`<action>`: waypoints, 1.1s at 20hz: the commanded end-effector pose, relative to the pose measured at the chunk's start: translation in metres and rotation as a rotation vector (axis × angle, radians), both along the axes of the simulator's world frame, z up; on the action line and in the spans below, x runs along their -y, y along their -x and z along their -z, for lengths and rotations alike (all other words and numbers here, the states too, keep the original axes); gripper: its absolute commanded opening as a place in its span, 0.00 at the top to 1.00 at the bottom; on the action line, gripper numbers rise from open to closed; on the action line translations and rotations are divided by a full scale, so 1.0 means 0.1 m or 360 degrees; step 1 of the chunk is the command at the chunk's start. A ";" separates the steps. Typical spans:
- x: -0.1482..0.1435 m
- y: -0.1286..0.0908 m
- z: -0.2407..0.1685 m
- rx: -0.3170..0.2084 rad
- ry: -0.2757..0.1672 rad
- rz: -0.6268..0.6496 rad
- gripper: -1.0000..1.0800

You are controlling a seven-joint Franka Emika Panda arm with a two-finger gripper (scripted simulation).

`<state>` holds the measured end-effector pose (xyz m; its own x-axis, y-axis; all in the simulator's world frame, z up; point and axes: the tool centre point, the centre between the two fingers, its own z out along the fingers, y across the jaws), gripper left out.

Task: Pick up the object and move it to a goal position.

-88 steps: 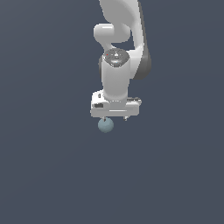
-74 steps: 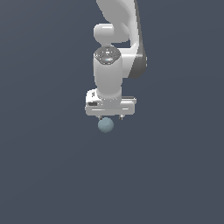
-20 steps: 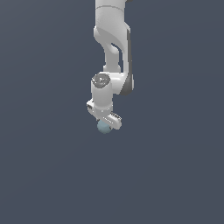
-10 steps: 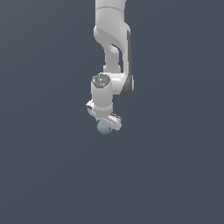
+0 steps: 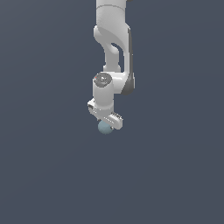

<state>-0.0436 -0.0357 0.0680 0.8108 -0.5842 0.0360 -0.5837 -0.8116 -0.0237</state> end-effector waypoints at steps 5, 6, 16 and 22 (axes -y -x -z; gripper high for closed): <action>-0.26 0.07 -0.21 -0.0006 0.0000 -0.0003 1.00; -0.32 0.09 -0.26 -0.0008 0.0000 -0.0003 1.00; -1.17 0.32 -0.96 -0.0031 0.0003 -0.0006 1.00; -1.74 0.46 -1.43 -0.0046 0.0005 -0.0008 1.00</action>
<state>-0.0856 0.1248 0.1992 0.8147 -0.5796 0.0157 -0.5796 -0.8149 -0.0069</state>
